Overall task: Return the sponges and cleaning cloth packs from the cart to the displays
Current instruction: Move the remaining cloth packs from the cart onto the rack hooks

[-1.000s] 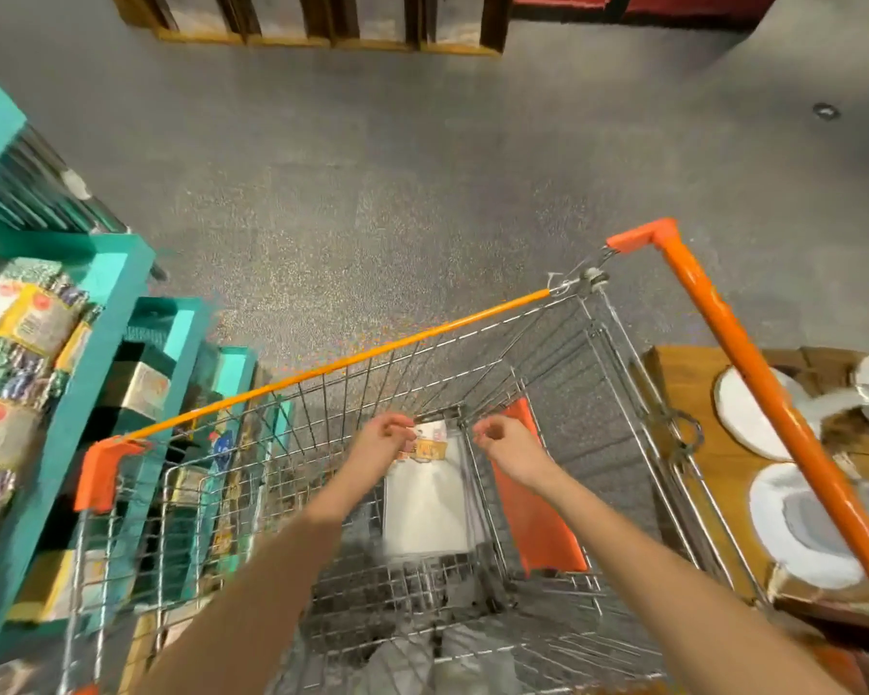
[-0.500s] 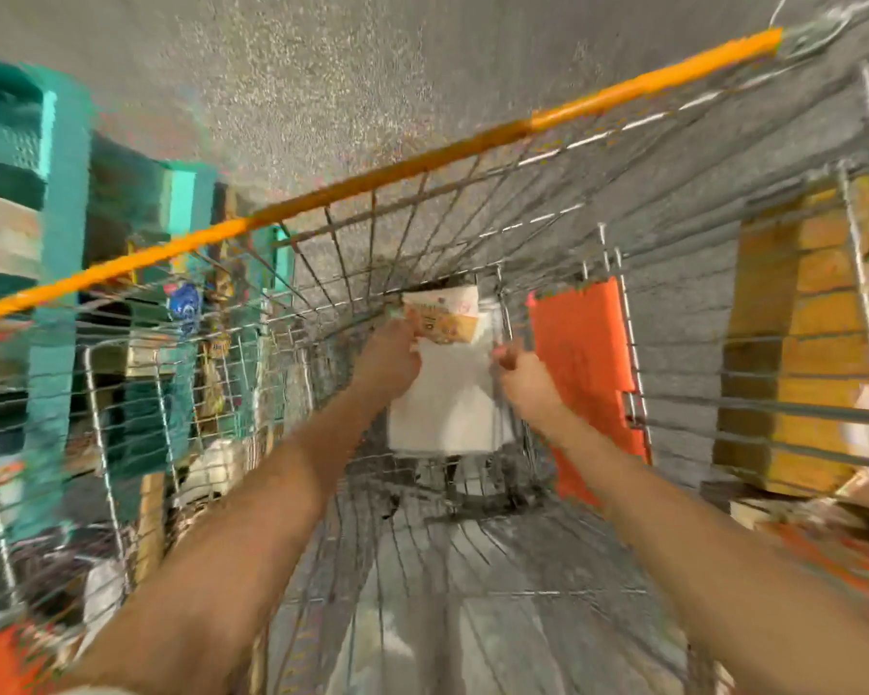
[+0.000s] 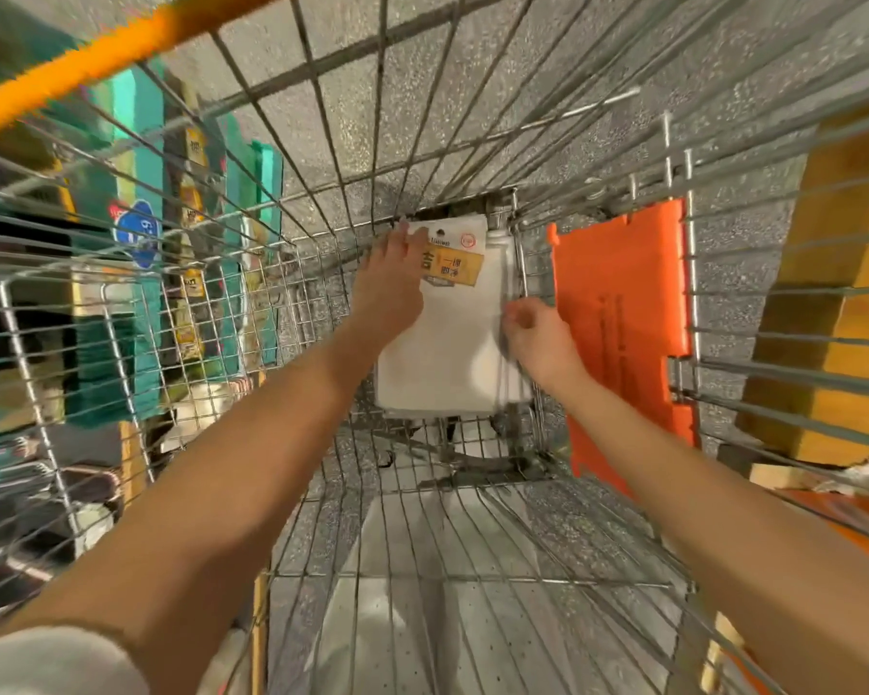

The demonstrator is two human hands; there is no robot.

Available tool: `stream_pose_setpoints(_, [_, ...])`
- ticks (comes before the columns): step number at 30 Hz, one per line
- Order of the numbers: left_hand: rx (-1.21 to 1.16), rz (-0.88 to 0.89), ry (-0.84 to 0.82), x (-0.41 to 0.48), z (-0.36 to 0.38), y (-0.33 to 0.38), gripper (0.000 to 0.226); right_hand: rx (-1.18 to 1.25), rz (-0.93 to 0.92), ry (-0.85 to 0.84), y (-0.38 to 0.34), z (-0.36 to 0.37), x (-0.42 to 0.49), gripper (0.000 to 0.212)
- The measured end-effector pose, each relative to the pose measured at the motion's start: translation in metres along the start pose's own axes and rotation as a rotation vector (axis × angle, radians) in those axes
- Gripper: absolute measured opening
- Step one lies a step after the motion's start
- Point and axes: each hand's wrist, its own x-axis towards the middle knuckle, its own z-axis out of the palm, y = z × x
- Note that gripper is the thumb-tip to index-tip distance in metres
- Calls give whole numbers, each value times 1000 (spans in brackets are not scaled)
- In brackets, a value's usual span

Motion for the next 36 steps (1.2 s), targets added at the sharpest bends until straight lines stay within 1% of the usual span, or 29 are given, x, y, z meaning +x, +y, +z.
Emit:
stream_pose_setpoints(2, [26,3,2,4,2,-2,74,12,-2,-5,5,4,3,30])
stream_pose_setpoints(7, [63,-3,82,11,-7,-6,72,37,-10,11,10,7,5,27])
stream_pose_setpoints(13, [-226,-60,84,0,-15,-10,48,27,-14,-18,5,5,5,27])
stream_pose_setpoints(16, [-469,-157,135,-9,-14,-14,47,39,-14,-6,-2,2,6,27])
stream_pose_setpoints(19, [-831,-333,129,-17,-7,-21,44,56,2,-3,-10,-1,9,25])
stream_pose_setpoints(22, [-1188,-415,113,-27,-4,-30,35,52,-6,-5,-15,-2,12,27])
stream_pose_setpoints(25, [-1351,-455,45,-40,-7,-43,28,5,-27,-14,-19,-2,17,31])
stream_pose_setpoints(28, [-1395,-404,1,-52,-15,-60,24,-47,-56,-13,-27,0,31,38])
stream_pose_setpoints(30, [-1396,-398,19,-55,-22,-68,20,-124,-96,10,-34,2,45,43])
stream_pose_setpoints(31, [-1413,-419,39,-56,-27,-73,23,-167,-123,23,-38,4,53,46])
stream_pose_setpoints(34, [-1445,-478,50,-55,-32,-88,26,-324,-259,47,-49,10,77,48])
stream_pose_setpoints(36, [-1416,-479,31,-56,-30,-97,32,-468,-354,18,-51,14,89,51])
